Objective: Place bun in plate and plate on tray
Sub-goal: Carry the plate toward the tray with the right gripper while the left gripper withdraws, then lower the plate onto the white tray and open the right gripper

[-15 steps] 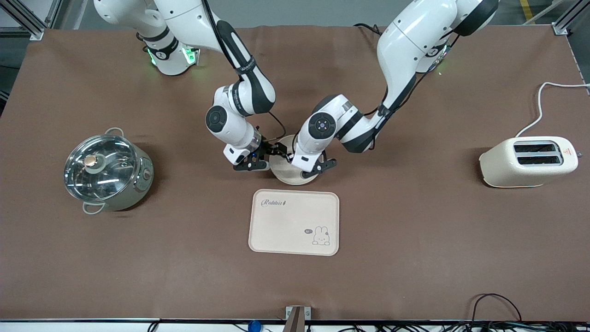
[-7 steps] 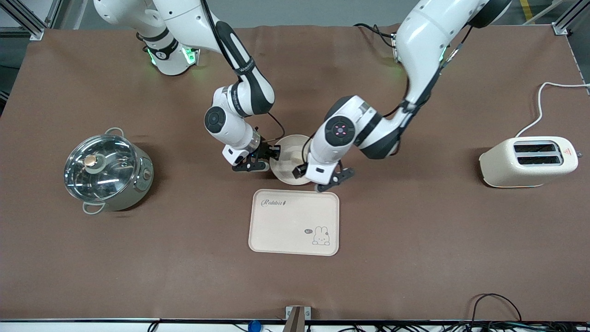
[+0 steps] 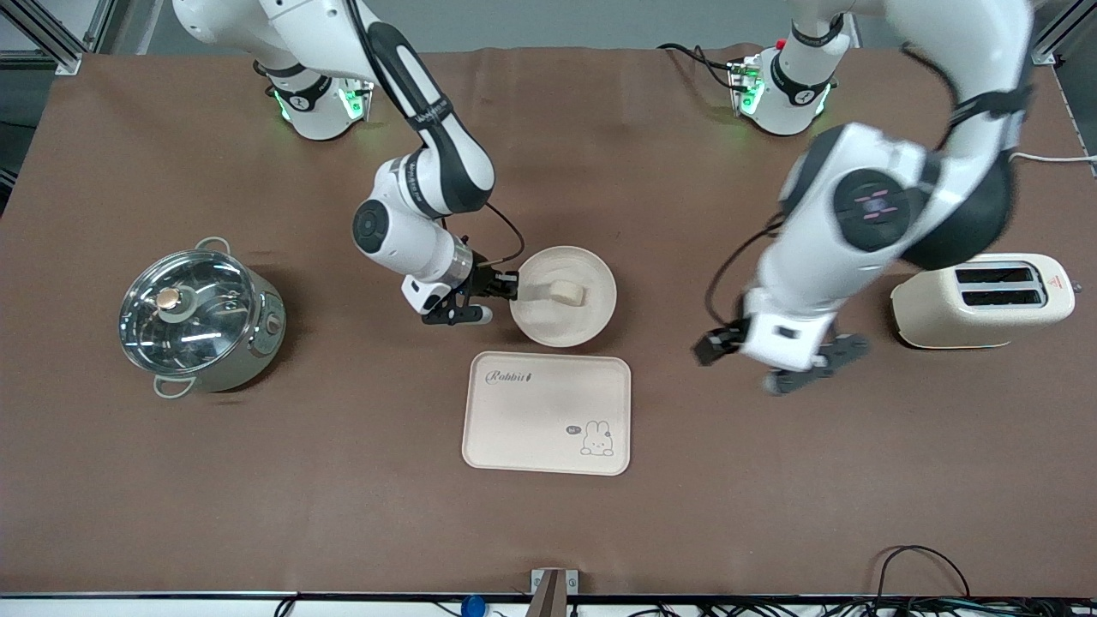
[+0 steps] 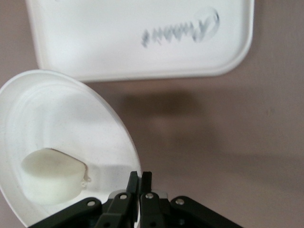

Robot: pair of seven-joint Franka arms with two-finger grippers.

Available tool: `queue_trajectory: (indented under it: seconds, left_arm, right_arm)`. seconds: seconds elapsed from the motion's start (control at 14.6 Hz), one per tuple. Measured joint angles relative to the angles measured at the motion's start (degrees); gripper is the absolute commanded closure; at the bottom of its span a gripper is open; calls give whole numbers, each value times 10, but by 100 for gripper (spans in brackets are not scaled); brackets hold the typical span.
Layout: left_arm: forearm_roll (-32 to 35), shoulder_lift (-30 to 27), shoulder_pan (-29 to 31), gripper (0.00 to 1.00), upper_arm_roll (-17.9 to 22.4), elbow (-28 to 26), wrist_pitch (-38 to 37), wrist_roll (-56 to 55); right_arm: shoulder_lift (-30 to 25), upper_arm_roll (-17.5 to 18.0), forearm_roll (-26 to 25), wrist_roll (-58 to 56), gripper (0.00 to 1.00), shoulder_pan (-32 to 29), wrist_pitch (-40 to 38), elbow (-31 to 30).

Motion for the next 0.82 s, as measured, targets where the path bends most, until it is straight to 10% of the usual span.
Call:
queue_trajectory:
  seconds: [0.82]
  left_arm:
    - [-46, -193, 79, 0, 53, -31, -175, 364]
  right_arm:
    - [220, -1, -16, -18, 100, -124, -78, 301]
